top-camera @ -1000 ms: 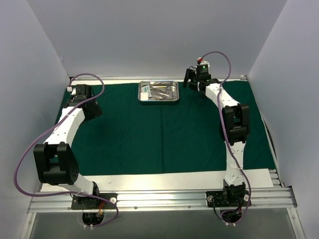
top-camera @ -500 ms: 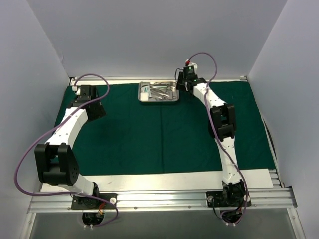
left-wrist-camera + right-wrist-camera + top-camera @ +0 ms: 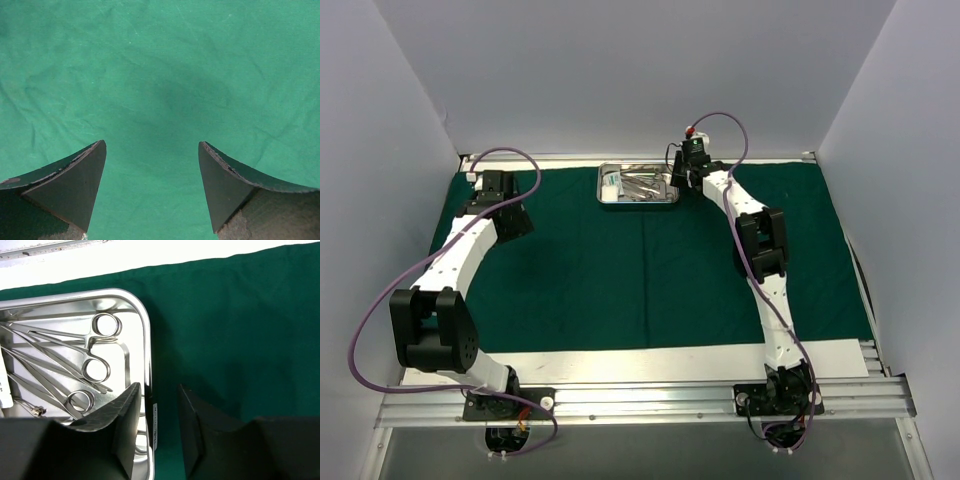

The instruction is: Open and lay out the surgical kit

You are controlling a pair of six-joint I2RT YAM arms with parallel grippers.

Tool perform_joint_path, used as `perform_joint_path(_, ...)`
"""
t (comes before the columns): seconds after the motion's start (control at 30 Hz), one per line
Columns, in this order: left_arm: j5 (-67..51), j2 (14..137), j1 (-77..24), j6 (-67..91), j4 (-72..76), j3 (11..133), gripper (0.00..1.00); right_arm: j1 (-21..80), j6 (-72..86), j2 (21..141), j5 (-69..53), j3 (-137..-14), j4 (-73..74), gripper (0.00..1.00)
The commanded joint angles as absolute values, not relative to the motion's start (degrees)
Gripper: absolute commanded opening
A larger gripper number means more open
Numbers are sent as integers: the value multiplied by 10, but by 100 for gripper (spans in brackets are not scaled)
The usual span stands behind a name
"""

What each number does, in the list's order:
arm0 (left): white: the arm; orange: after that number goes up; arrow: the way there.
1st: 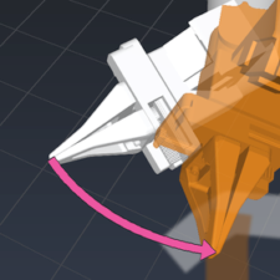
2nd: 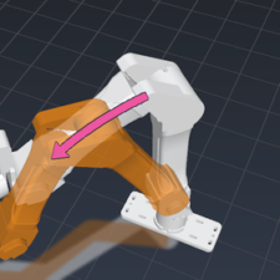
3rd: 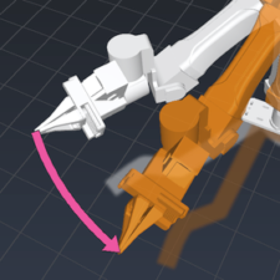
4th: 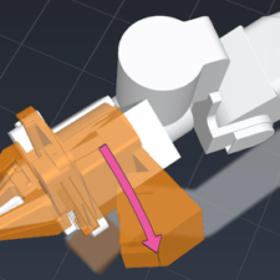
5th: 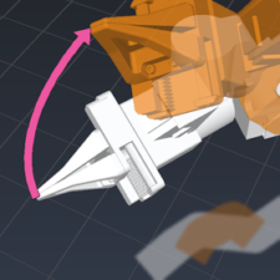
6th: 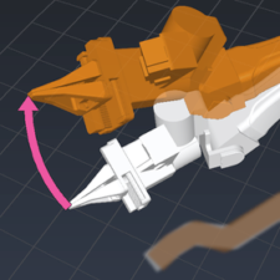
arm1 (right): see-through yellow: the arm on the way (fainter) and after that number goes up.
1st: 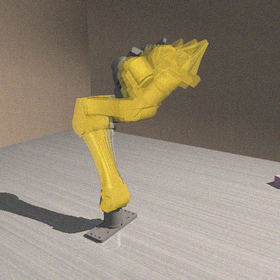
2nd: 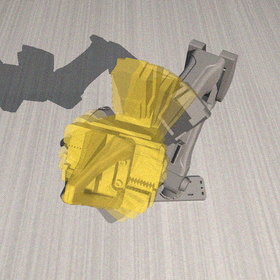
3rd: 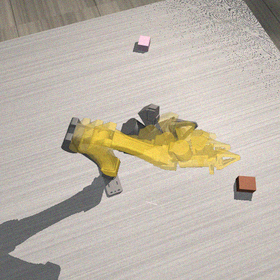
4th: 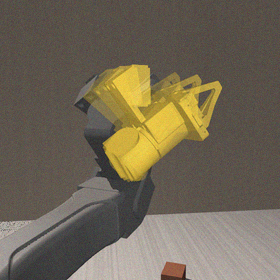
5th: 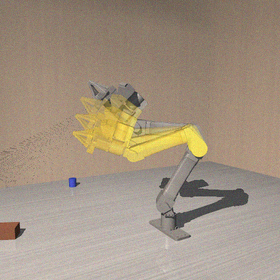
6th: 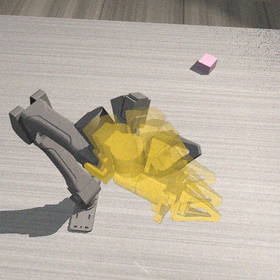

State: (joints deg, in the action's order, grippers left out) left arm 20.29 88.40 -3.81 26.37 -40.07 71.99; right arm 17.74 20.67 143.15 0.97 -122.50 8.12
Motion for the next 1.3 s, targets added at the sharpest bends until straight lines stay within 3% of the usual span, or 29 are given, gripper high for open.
perform_joint_path(0.0, 200, 877, -43, 260, -385, 725, 84, 182, 200, 1437, 13, -1239, 71, 29)
perform_joint_path(0.33, 205, 881, -47, 258, -386, 725, 84, 181, 203, 1450, 19, -1253, 67, 12)
perform_joint_path(0.5, 205, 882, -47, 258, -386, 725, 84, 181, 203, 1457, 16, -1261, 69, 12)
perform_joint_path(0.67, 203, 882, -48, 257, -386, 726, 84, 181, 208, 1457, 17, -1263, 79, 0)
perform_joint_path(1.03, 203, 883, -49, 258, -386, 726, 84, 172, 252, 1347, 41, -1176, 34, 0)
perform_joint_path(1.27, 207, 882, -49, 258, -387, 727, 84, 140, 297, 1241, 83, -1021, -33, 0)
